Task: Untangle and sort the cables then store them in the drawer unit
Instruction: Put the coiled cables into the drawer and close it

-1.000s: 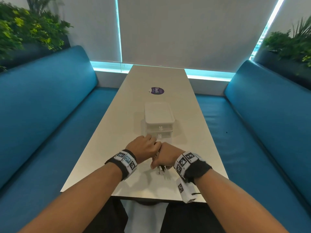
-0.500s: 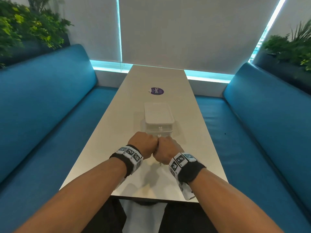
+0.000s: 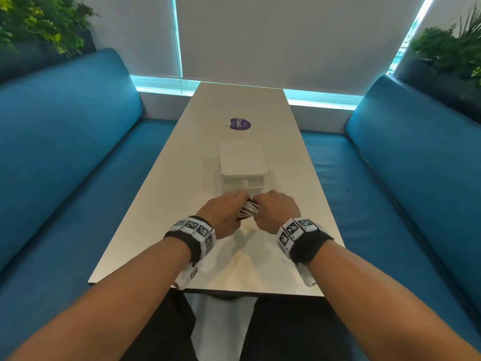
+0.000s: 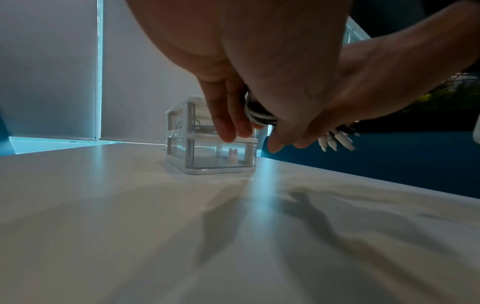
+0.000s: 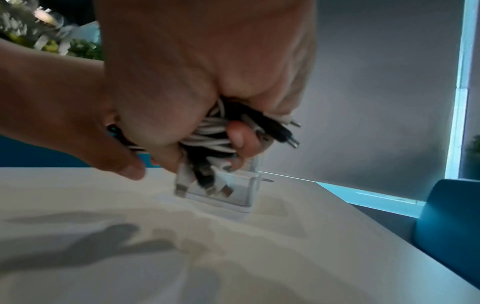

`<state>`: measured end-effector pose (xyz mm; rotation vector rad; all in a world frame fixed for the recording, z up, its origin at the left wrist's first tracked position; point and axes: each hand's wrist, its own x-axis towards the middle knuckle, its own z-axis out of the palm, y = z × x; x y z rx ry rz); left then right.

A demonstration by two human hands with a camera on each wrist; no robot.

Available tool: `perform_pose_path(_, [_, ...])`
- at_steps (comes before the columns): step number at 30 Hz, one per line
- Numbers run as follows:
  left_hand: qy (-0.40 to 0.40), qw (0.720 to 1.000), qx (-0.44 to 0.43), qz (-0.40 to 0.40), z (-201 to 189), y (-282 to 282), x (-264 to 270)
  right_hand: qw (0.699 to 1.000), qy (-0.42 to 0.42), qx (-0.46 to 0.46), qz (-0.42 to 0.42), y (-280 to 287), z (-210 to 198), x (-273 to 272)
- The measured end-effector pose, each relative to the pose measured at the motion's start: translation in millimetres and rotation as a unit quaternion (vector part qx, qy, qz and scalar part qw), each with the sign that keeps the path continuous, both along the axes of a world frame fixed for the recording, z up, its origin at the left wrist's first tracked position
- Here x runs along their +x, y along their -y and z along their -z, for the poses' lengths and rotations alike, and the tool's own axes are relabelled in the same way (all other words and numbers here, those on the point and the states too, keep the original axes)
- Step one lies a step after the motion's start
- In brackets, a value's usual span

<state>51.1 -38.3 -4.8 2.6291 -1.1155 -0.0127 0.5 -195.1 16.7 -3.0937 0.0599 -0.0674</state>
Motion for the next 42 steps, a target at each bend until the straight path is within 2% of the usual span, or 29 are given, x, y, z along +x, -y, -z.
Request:
perform_pose_path(2, [-0.029, 0.998, -0.054, -0.014, 4, -3, 1, 0.999, 0.032, 0.001, 0.004, 9, -3, 6])
perform_pose_path(5, [-0.048, 0.990, -0.103, -0.079, 9, 1, 7, 0.996, 0.086, 0.016, 0.004, 13, -7, 21])
perform_pose_path(10, [-0.039, 0.967, -0.169, -0.185, 13, 5, 16, 0.986, 0.149, 0.062, 0.034, 16, -4, 42])
perform_pose_path(12, [-0.057, 0.964, -0.134, -0.222, 18, -1, 22, 0.978, 0.169, 0.108, 0.049, 20, -2, 48])
perform_pose_path(14, [-0.087, 0.965, -0.046, -0.242, 27, -5, 27, 0.980, 0.150, 0.125, 0.028, 23, -3, 54])
perform_pose_path(16, [-0.110, 0.967, 0.034, -0.227, 35, -2, 30, 0.989, 0.096, 0.115, 0.001, 21, -6, 58])
perform_pose_path(18, [-0.102, 0.970, 0.060, -0.213, 41, 6, 31, 0.991, 0.075, 0.108, 0.003, 18, -8, 61])
perform_pose_path(21, [-0.104, 0.967, 0.057, -0.223, 44, 18, 30, 0.990, 0.084, 0.112, 0.020, 12, -14, 59])
perform_pose_path(26, [-0.127, 0.960, 0.018, -0.250, 43, 34, 20, 0.994, 0.077, 0.075, -0.014, 11, -21, 51])
perform_pose_path(30, [-0.090, 0.965, 0.009, -0.247, 39, 36, 15, 0.995, 0.077, 0.068, -0.019, 9, -19, 45])
perform_pose_path(35, [-0.081, 0.967, 0.030, -0.241, 35, 32, 8, 0.995, 0.085, 0.057, -0.021, 10, -18, 41])
perform_pose_path(37, [-0.115, 0.971, 0.036, -0.206, 32, 22, 2, 0.995, 0.081, 0.060, -0.014, 14, -19, 40])
perform_pose_path(39, [-0.194, 0.965, 0.045, -0.171, 28, 3, 6, 0.994, 0.079, 0.068, -0.009, 19, -19, 39])
perform_pose_path(41, [-0.251, 0.951, 0.029, -0.176, 24, -18, 21, 0.993, 0.082, 0.081, -0.006, 23, -18, 37])
perform_pose_path(42, [-0.255, 0.949, 0.009, -0.188, 24, -26, 29, 0.993, 0.083, 0.082, -0.005, 24, -18, 35])
